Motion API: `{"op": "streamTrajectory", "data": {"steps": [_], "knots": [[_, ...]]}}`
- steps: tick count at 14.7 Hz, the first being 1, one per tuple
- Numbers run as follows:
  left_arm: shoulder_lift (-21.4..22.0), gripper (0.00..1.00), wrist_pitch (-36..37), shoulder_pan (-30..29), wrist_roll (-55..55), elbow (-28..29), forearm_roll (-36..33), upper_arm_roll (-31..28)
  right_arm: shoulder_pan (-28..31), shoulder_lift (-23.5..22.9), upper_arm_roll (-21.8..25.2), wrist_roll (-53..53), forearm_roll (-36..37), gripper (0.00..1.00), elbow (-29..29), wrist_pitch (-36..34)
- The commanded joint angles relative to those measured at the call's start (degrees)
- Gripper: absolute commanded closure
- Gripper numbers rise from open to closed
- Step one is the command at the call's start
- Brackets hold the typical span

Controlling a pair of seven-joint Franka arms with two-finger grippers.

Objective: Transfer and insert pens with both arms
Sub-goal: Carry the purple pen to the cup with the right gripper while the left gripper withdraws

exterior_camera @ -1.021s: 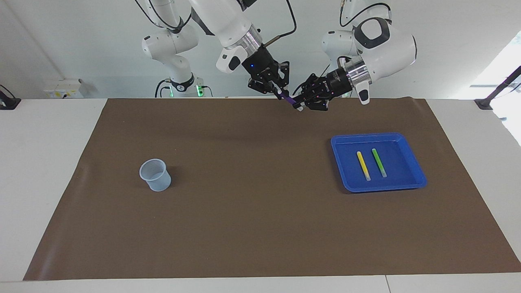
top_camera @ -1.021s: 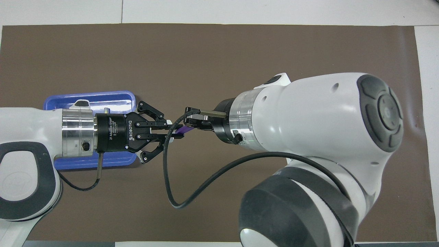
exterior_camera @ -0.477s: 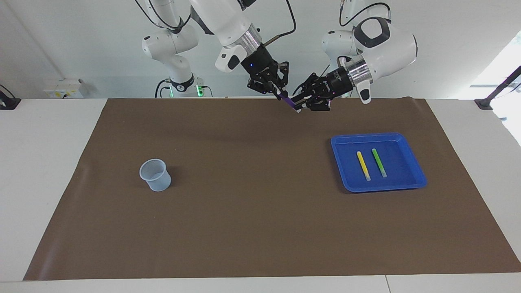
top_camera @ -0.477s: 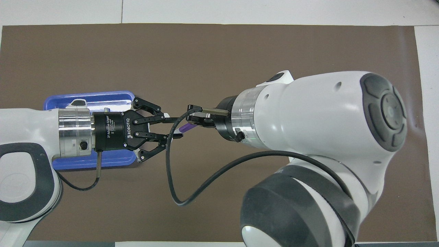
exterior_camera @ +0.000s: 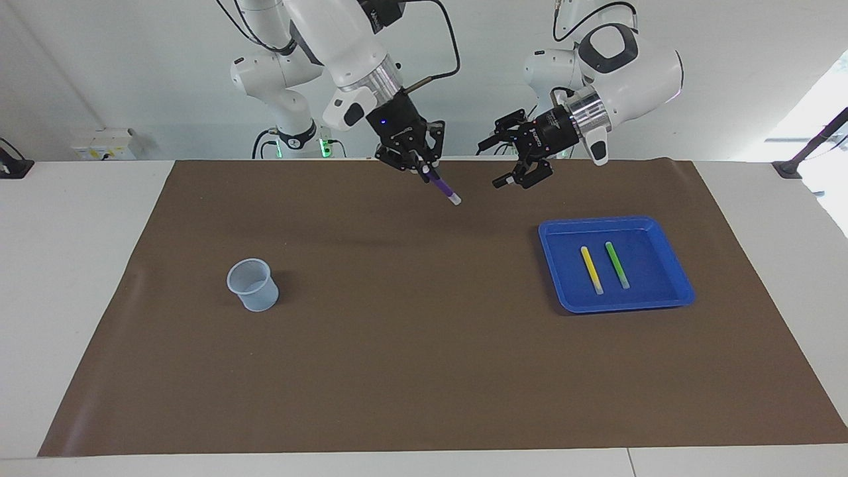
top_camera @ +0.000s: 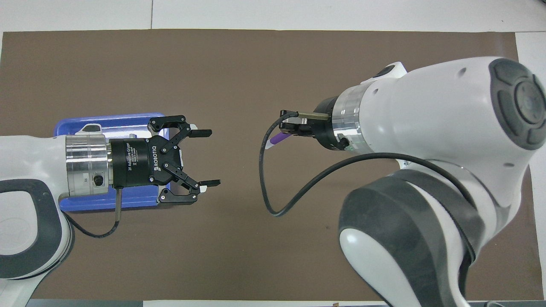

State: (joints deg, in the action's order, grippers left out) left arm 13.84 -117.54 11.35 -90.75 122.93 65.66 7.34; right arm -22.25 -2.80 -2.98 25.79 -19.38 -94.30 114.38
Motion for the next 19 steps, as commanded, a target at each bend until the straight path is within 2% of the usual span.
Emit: {"op": "streamTrajectory", "data": {"steps": [1, 4, 8, 12, 14, 17, 19], "knots": [[1.8, 0.0, -0.59, -0.44, -0.57, 1.7, 0.61, -0.39, 4.22, 1.04, -0.44, -6.34, 4.94, 1.0, -1.93, -2.4], [1.72, 0.0, -0.32, -2.11, -0.22, 1.88, -1.14, -0.39, 9.05, 3.24, -0.44, -16.0, 9.08, 1.0, -7.55, -1.53], [1.72, 0.0, 3.97, -3.52, 2.06, 1.7, -10.44, -0.39, 17.13, 5.7, -0.44, -29.1, 13.12, 1.0, -14.41, 1.18], [1.28, 0.0, 6.97, -4.84, 4.09, 0.83, -18.45, -0.57, 23.47, 5.18, -0.44, -38.61, 15.06, 1.0, -17.06, 3.3], [0.75, 0.0, 8.37, -5.54, 4.0, -0.66, -24.58, -0.57, 25.41, 5.35, -0.44, -41.6, 15.86, 1.0, -19.33, 5.23], [0.05, 0.0, 9.61, -5.72, 5.92, -1.72, -39.52, -0.57, 27.43, 5.09, -0.44, -45.47, 15.95, 1.0, -22.68, 9.87], [0.13, 0.0, 12.58, -7.81, 11.18, -1.72, -41.84, -1.01, 27.7, 4.13, -0.44, -46.53, 15.95, 1.0, -23.3, 12.17]]}}
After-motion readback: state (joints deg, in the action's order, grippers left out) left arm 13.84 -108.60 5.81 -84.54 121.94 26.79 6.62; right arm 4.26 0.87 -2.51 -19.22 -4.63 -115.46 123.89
